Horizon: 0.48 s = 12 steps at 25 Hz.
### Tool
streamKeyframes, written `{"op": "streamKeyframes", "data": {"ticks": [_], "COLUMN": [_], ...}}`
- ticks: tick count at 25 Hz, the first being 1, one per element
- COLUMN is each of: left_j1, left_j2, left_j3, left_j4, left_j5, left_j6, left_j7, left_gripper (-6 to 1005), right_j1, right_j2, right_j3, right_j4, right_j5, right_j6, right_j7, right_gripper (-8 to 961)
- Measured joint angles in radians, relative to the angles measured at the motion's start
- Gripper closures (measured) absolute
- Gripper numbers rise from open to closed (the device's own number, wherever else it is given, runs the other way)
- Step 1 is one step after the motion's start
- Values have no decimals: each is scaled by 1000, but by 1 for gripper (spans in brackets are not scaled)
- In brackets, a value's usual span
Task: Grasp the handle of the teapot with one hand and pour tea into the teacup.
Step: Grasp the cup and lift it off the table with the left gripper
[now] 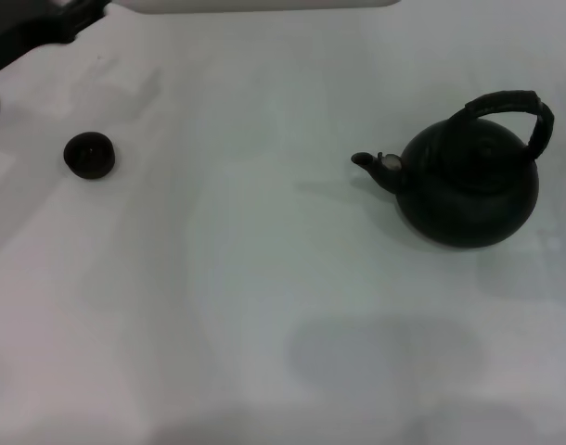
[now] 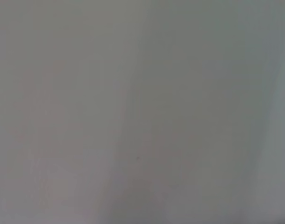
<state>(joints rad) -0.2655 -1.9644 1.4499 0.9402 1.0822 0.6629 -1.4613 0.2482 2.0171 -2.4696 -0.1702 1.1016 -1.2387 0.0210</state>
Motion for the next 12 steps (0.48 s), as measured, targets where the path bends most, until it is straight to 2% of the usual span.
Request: {"op": "streamKeyframes", "data": {"ticks": [3, 4, 5, 8, 12], "left_j1": [62, 62, 73, 73, 60], "left_j2": [-25, -25, -39, -42, -40], "left_j3": [-65, -65, -95, -100, -101], "left_j4": [116, 116, 137, 138, 164], "left_j5": [229, 229, 336, 386, 569], "left_j6": [9, 9, 40, 60, 75], "left_j7": [-211, -211, -305, -357, -538], "left_gripper": [288, 288, 288, 288, 288], "right_j1": [2, 5, 10, 14, 18], "right_j2": [0, 0, 0, 0, 0], "right_j3": [0, 0, 0, 0, 0], "right_j4": [0, 0, 0, 0, 0], "right_j5": [0, 0, 0, 0, 0], "right_j6": [4, 8, 18, 22, 25], "right_j7": [-2, -2, -2, -2, -3], "right_gripper": [81, 81, 81, 81, 81]}}
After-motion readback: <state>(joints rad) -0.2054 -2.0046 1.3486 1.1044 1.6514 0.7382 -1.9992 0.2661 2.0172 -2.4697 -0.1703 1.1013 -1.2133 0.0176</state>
